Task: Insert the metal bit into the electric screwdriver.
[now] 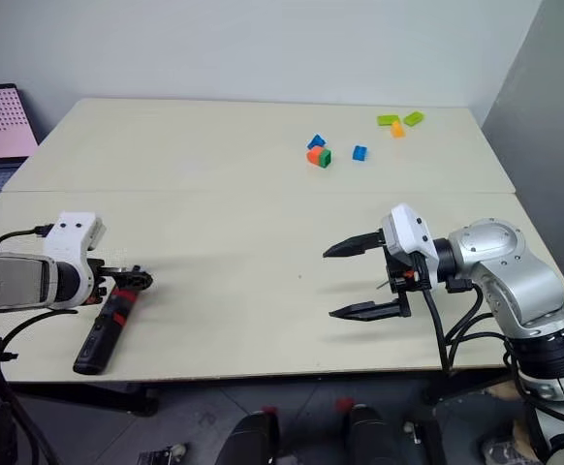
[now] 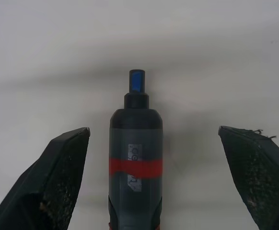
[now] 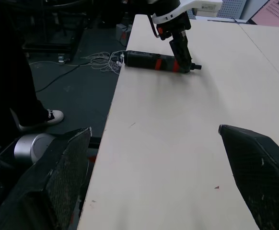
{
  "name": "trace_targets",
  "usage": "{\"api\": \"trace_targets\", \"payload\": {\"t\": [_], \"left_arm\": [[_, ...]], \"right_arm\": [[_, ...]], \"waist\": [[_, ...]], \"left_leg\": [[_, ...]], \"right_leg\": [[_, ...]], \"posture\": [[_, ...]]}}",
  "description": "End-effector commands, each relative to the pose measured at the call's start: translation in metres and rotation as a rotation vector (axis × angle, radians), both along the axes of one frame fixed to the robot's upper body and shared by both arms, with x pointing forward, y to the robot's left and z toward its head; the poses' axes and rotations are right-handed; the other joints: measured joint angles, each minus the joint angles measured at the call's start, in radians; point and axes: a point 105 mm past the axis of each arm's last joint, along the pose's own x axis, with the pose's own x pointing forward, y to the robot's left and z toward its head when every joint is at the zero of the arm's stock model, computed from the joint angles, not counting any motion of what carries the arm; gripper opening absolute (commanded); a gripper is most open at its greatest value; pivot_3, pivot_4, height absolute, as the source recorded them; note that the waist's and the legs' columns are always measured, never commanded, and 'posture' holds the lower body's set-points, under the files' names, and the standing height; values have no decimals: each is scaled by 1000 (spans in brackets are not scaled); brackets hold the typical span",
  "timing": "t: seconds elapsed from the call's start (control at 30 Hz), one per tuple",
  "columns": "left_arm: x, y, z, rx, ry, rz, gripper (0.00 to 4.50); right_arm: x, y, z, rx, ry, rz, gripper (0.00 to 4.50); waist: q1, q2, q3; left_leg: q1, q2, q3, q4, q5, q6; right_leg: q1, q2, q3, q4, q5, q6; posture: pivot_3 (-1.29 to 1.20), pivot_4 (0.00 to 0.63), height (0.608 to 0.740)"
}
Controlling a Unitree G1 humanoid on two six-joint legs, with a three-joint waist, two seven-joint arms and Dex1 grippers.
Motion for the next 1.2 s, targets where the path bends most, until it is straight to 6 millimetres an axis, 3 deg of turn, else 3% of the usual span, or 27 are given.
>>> {"api": "trace_targets", "payload": {"t": [0.03, 0.23, 0.6, 0.93, 1.03, 1.1, 1.2], "left_arm": [[7, 2, 6, 23, -8, 17, 4500], [17, -2, 0, 11, 14, 36, 4500], [17, 5, -9, -8, 47, 63, 4500], [18, 2, -14, -53, 56, 58, 2745], [17, 3, -15, -55, 59, 61, 1968], [17, 3, -15, -55, 57, 62, 1703], [18, 3, -13, -55, 51, 61, 1667]], "right_arm": [[-12, 7, 14, 9, -47, 70, 4481], [-14, 8, 16, 6, -53, 72, 4481], [-16, 6, 16, -4, -55, 54, 4481], [-17, 5, 16, -14, -57, 45, 4500], [-17, 5, 16, -16, -57, 46, 4500], [-17, 5, 16, -17, -57, 46, 4500], [-17, 5, 15, -21, -58, 43, 4500]], "waist": [[1, 0, 0], [1, 0, 0], [1, 0, 0], [1, 0, 0], [1, 0, 0], [1, 0, 0], [1, 0, 0]], "left_leg": [[0, 0, 0, 0, 0, 0], [0, 0, 0, 1, 0, 0], [-1, 0, -1, 1, 0, 0], [-1, 0, -1, 1, 0, 0], [-1, 0, -1, 1, 0, 0], [-1, 0, -1, 1, 0, 0], [-1, 0, -1, 1, 0, 0]], "right_leg": [[0, 0, 0, 0, 0, 0], [0, 0, -1, 0, 1, 1], [0, 0, -1, 1, 1, 2], [0, 0, -1, 1, 1, 2], [0, 0, -1, 1, 1, 2], [0, 0, -1, 1, 1, 2], [0, 0, -1, 1, 1, 2]], "posture": [[0, 150, 740], [0, 150, 740], [0, 150, 740], [0, 150, 740], [0, 150, 740], [0, 150, 740], [0, 150, 740]]}}
